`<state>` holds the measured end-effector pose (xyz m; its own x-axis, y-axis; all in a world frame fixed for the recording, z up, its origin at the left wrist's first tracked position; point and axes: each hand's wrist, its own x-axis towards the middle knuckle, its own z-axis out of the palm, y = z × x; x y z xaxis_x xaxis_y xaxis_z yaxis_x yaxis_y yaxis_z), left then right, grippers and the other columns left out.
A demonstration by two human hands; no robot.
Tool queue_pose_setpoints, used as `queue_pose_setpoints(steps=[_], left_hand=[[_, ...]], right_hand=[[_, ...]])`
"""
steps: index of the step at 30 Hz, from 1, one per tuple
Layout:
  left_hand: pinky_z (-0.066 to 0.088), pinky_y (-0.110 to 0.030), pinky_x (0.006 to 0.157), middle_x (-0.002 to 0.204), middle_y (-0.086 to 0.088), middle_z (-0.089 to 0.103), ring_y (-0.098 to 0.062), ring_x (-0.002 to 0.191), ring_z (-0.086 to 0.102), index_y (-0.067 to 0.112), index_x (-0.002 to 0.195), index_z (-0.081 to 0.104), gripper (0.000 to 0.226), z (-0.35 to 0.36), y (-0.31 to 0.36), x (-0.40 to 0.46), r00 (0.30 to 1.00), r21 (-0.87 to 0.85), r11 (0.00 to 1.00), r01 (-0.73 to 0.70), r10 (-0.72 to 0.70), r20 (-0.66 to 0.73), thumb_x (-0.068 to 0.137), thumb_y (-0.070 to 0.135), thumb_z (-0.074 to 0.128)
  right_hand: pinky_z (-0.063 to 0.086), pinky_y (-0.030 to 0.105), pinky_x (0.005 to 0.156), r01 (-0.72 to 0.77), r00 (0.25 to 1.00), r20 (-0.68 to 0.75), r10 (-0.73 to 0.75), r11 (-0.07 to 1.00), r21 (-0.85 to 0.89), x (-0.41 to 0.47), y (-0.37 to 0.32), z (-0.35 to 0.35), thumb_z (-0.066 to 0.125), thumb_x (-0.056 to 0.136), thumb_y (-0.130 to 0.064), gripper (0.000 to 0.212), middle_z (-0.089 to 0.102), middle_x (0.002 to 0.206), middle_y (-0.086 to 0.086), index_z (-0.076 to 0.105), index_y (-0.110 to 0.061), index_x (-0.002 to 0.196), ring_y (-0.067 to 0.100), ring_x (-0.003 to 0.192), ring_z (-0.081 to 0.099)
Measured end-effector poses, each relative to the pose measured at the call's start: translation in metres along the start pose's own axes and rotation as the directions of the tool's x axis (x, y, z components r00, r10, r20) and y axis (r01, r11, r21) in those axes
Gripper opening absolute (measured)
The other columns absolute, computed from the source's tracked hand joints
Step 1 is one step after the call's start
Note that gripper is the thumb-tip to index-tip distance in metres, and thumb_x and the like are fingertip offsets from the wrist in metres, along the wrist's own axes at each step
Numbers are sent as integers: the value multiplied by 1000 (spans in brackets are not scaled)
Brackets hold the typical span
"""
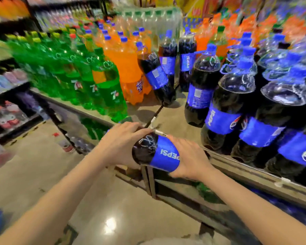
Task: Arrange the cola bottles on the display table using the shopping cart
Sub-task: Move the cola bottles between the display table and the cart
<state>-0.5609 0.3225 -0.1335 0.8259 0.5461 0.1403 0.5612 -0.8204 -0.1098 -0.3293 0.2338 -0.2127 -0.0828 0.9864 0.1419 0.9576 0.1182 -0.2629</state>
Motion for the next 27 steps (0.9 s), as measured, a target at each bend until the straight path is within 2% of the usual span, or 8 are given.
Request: queue_pose_setpoints(steps=[4, 9, 12, 16, 20, 22, 25, 27], left_hand=[[49, -40, 84, 123, -1, 57, -25, 106, 58, 29, 140, 45, 104, -33, -48, 25, 993, 107, 990, -90, 97, -62, 49, 74, 68], [49, -42, 85, 125, -4, 57, -30, 107, 58, 28, 138, 49, 103, -59, -78, 65, 978, 175, 975, -135, 160, -135, 49, 76, 68], [48, -43, 85, 123, -4, 58, -30, 105, 60, 29, 137, 50, 104, -57, -87, 91, 979, 194, 972, -132, 159, -127, 43, 70, 71], [45, -42, 86, 122, -3, 57, -28, 106, 58, 31, 138, 48, 104, -41, -92, 124, 986, 197, 970, -139, 155, -66, 44, 73, 59], [50, -42, 81, 118, -5, 59, -29, 101, 60, 30, 136, 49, 101, -16, -102, 154, 977, 213, 956, -201, 212, -32, 46, 76, 56], [52, -41, 76, 116, -6, 60, -29, 96, 61, 30, 135, 49, 101, -5, -108, 164, 971, 198, 953, -231, 239, -15, 46, 75, 56], [52, -40, 78, 117, -7, 60, -30, 97, 61, 30, 135, 50, 102, 5, -116, 170, 969, 172, 956, -239, 245, -15, 45, 75, 57], [50, -40, 78, 119, -7, 59, -30, 98, 60, 30, 137, 48, 101, 7, -119, 173, 964, 163, 953, -257, 264, -26, 45, 70, 62]], right_hand=[[37, 31, 86, -39, 987, -159, 36, 999, -21, 36, -17, -25, 68, 44, -62, 112, 54, 126, -10, 25, -34, 144, 17, 114, 51], [40, 38, 92, -104, 955, -285, 85, 993, -51, 75, -15, -48, 71, 47, -56, 115, 52, 129, -2, 25, -25, 147, 23, 115, 50], [37, 40, 97, -145, 953, -274, 130, 989, -35, 96, -5, -49, 74, 49, -54, 116, 48, 134, 0, 24, -23, 149, 24, 120, 47], [36, 37, 100, -193, 958, -217, 187, 981, -9, 118, 17, -37, 73, 49, -56, 118, 45, 137, -2, 20, -24, 149, 21, 124, 44], [34, 38, 103, -223, 962, -154, 224, 975, 22, 133, 38, -14, 70, 48, -59, 120, 42, 141, -2, 17, -23, 150, 22, 128, 42], [33, 39, 105, -241, 960, -136, 246, 969, 55, 138, 46, -4, 69, 49, -60, 119, 40, 143, -4, 16, -25, 150, 20, 130, 40], [32, 39, 106, -248, 957, -130, 261, 963, 108, 148, 45, -4, 66, 50, -67, 118, 38, 145, -6, 16, -28, 149, 19, 132, 38], [31, 40, 109, -208, 966, -125, 227, 967, 149, 162, 36, -13, 73, 51, -66, 121, 33, 148, -6, 12, -28, 150, 19, 136, 34]])
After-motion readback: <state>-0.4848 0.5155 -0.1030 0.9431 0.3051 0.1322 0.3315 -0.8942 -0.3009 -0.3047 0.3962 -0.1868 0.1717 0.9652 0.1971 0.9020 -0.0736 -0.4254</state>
